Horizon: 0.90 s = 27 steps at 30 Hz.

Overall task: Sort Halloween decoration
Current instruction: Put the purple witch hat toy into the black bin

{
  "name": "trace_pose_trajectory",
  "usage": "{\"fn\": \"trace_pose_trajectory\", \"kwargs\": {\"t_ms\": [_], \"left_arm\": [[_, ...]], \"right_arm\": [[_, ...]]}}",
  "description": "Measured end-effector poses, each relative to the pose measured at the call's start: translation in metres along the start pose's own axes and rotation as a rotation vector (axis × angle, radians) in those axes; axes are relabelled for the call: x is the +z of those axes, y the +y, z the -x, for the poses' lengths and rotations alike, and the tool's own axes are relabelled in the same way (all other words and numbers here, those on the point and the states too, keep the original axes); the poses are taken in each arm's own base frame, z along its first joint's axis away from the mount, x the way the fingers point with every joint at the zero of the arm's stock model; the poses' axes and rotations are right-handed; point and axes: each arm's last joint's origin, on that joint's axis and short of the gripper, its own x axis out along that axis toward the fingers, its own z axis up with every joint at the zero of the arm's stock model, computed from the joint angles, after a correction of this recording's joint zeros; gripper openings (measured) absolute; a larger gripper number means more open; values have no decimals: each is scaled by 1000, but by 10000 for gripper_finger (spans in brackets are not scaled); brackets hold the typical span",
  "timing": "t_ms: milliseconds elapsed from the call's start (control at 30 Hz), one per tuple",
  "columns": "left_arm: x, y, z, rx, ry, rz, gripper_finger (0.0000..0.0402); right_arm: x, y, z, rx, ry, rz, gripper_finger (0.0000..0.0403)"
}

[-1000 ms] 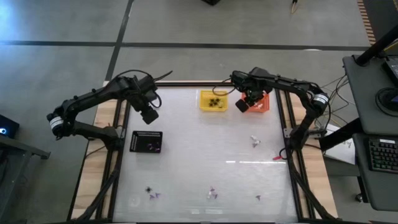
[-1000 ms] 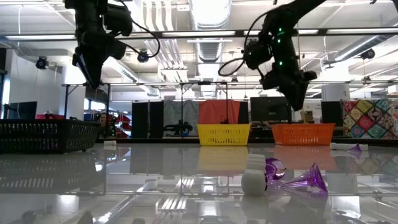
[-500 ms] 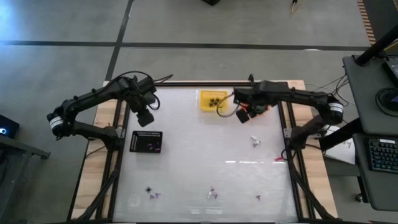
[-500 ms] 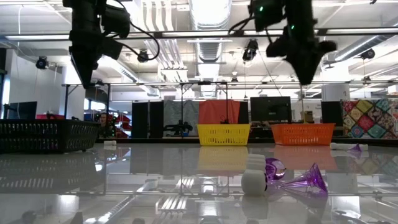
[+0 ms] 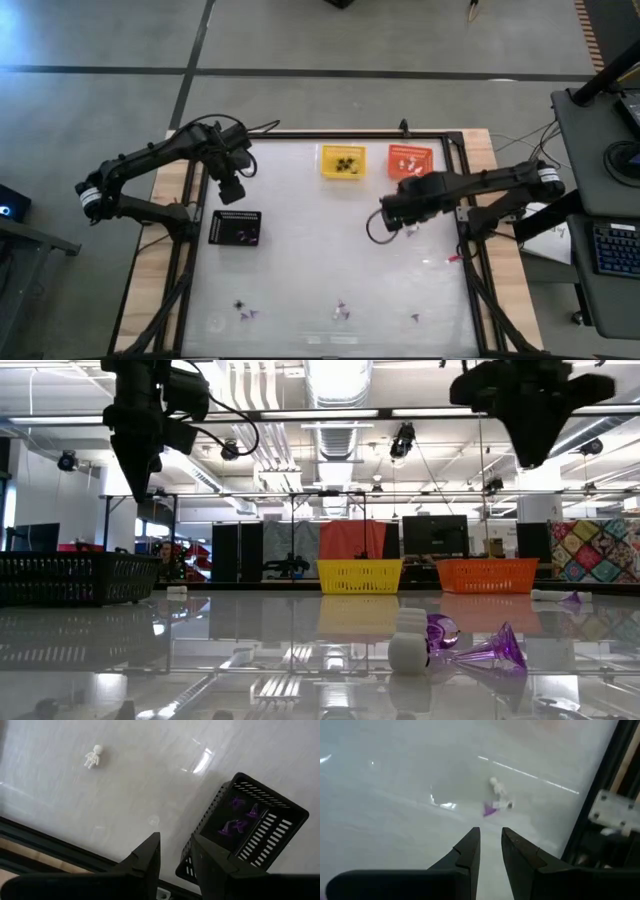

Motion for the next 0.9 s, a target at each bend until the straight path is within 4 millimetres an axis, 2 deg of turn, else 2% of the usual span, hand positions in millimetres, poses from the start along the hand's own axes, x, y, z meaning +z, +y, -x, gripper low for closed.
{"fn": "trace_pose_trajectory", "kwargs": {"t_ms": [133, 267, 533, 733, 900], "left_arm": [[1, 0, 0, 1, -6, -4, 91], [1, 0, 0, 1, -8, -3, 91], [1, -1, 0, -29, -14, 13, 91], [1, -2, 0, -54, -17, 13, 91], [1, -2, 0, -54, -18, 13, 91]], "right_arm": [[-12, 4, -9, -39, -25, -81, 73], [-17, 7, -27, -103, -24, -121, 73], [-23, 8, -76, -93, 18, 35, 70], [-26, 8, -100, -39, 42, 135, 68], [-30, 0, -117, -72, 51, 169, 69]]}}
